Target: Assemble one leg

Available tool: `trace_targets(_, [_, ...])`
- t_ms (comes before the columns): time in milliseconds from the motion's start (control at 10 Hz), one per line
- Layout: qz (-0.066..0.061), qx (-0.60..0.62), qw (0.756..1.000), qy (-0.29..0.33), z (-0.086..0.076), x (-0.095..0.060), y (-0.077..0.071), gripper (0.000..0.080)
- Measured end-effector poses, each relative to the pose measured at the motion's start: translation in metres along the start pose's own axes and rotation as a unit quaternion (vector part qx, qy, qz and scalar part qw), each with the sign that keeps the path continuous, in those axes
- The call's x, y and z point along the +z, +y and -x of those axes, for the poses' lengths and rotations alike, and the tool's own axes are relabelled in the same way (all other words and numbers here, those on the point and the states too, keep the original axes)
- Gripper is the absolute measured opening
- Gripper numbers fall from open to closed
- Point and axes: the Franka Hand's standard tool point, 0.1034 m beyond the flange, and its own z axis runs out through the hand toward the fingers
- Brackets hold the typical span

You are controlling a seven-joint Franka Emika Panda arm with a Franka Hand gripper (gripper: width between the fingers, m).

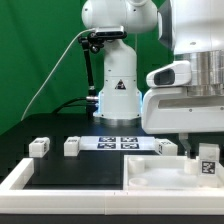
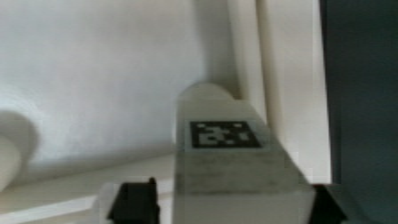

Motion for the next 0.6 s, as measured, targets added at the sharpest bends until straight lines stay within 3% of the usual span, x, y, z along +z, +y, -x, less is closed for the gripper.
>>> trace_targets(300, [-0.001,0.022,1.0,0.002,-0.001,0.0,0.002,0.0291])
trace_targets(600, [-0.005,0.134,0.991,0.012,-0.001,-0.001,0.012,0.0291])
